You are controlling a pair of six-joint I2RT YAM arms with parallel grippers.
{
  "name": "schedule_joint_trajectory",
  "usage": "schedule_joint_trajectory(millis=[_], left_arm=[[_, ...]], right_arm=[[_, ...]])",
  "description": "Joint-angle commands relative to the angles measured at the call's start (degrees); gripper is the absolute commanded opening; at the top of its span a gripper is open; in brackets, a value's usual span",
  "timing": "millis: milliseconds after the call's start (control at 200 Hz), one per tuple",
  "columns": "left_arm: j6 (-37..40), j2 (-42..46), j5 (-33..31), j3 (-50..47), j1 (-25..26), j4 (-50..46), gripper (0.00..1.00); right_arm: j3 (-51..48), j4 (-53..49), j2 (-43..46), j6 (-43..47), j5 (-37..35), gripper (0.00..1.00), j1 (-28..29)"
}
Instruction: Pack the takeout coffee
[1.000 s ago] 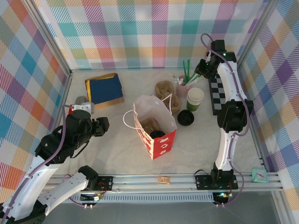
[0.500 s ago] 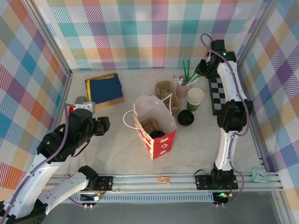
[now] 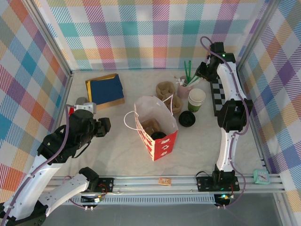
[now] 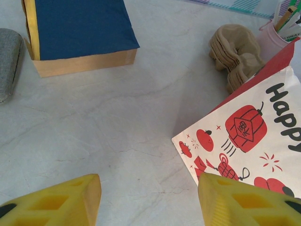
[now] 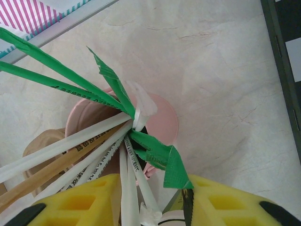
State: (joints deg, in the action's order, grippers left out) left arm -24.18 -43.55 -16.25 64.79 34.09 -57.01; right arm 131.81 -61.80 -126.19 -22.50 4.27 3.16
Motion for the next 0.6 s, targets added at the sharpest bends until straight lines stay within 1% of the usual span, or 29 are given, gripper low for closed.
schedule_joint_trajectory(millis=[0,180,235,335,440,595], left_arm=[[1.2,-0.1,-1.6,2.1,0.3,-1.1,0.57],[1.3,-0.2,-1.8,2.2,0.3,-1.2,0.57],[1.3,-0.2,-1.9,2.1,0.3,-1.2,0.57],[1.4,-0.3,-2.0,2.1,0.3,-1.2,0.57],[1.5,-0.3,-2.2,2.1,0.3,-1.4,0.57],[1.6,-0.1,-2.4,2.1,0.3,-1.6,0.57]], right_arm=[[2.3,0.7,-1.0,-0.3,0.1,0.37,0.8],[3.8,0.4,-2.2,-0.4,0.0,0.33,1.3],[4.4,0.1,-2.7,-0.5,0.1,0.31,1.4],[4.6,0.2,-3.1,-0.7,-0.1,0.3,1.6],[4.8,0.4,-3.3,-0.7,-0.4,0.32,1.8],[6.0,-0.9,-3.8,-0.4,-2.8,0.41,2.1]])
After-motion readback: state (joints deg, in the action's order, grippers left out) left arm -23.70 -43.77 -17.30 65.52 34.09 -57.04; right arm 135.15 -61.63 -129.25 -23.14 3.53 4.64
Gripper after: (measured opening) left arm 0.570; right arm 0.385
